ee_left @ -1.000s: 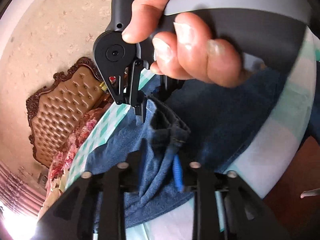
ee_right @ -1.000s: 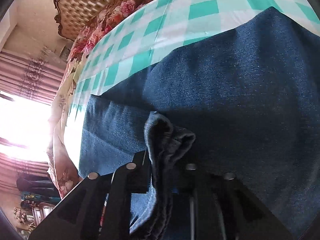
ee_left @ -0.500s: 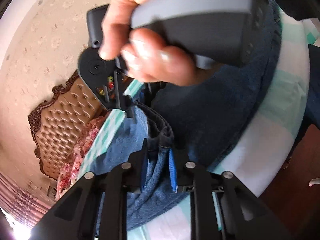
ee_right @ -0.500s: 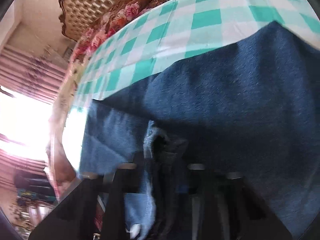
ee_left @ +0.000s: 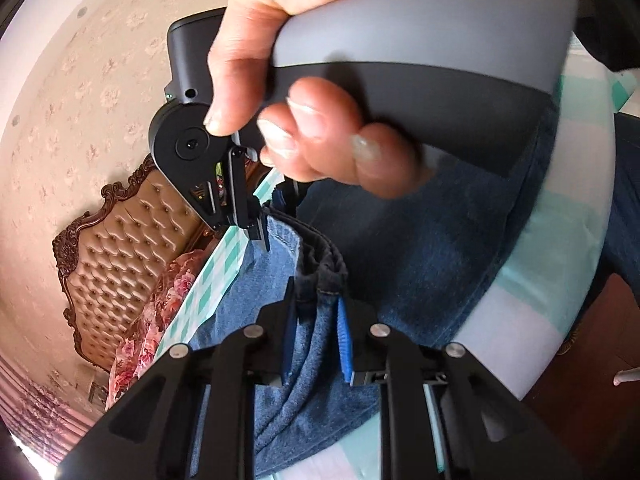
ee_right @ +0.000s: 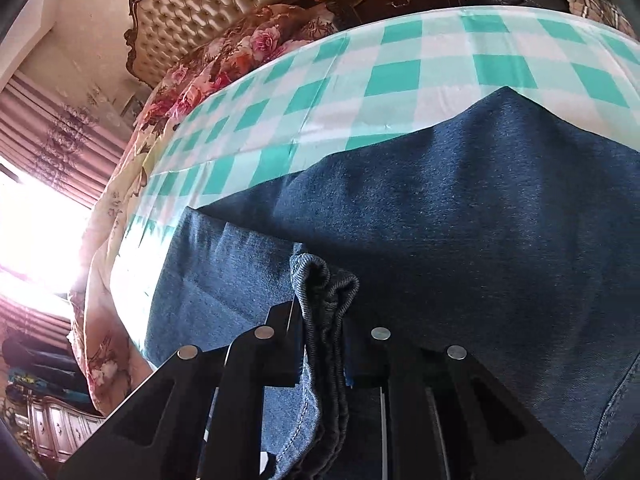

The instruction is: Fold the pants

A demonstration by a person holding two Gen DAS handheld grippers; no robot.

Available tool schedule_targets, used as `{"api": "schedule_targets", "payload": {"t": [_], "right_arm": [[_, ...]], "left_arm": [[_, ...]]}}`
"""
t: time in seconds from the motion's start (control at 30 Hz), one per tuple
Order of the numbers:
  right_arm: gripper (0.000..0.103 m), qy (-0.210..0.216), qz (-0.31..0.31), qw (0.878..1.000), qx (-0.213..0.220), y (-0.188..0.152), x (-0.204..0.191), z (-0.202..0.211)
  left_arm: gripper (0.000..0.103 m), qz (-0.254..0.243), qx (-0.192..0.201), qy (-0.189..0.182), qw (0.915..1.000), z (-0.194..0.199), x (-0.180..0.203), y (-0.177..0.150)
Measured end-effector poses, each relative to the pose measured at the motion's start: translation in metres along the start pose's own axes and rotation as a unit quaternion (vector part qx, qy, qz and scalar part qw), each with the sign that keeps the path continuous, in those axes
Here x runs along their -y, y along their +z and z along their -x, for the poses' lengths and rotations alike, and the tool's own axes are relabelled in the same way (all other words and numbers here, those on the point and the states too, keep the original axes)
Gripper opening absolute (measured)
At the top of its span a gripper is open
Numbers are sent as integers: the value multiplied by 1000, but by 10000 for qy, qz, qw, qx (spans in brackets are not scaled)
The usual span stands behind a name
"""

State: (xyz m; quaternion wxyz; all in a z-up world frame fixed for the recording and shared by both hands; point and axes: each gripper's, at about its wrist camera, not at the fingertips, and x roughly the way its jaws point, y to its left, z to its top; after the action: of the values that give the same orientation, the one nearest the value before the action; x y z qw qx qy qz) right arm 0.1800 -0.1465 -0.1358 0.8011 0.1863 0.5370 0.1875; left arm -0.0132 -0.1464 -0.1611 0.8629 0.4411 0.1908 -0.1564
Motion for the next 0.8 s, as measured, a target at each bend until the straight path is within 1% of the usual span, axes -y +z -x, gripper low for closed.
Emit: {"api": "schedule_targets", "payload": {"t": [0.1,0.23,0.33,0.5,0.6,0.63,0.7,0.73,0.77,0.8], "right_arm": [[15,-8,13,10000,38,1,1,3],[15,0,-9,10000,78,0,4,9],[15,-9,-62,10000,37,-2,10,7],[15,-145,-27,9999,19,-6,12,2],[15,-176,-135,9998,3,-6,17,-2],[18,-187,-178,9997,32,-5,20,-2],[25,-238,-249,9993,168,-5,24,1],[31,-294,-282,9989,240,-4,26,3],[35,-484,-314,9976,389,-4,28,8],[36,-636,-347,9960,516,-3,31,13]], "left_arm": [[18,0,61,51,10000,1,-4,3],[18,-2,111,14,9999,3,1,5],[18,-101,115,-19,9999,2,8,4],[18,-95,83,-96,9999,2,14,1],[18,-130,39,-160,9998,-3,8,0],[18,-131,38,-149,9998,-3,9,-1],[23,-26,49,-197,9998,-3,3,1],[28,70,55,-307,9995,-1,-1,2],[34,134,67,-366,9992,1,0,3],[37,215,87,-423,9988,4,-2,3]]}}
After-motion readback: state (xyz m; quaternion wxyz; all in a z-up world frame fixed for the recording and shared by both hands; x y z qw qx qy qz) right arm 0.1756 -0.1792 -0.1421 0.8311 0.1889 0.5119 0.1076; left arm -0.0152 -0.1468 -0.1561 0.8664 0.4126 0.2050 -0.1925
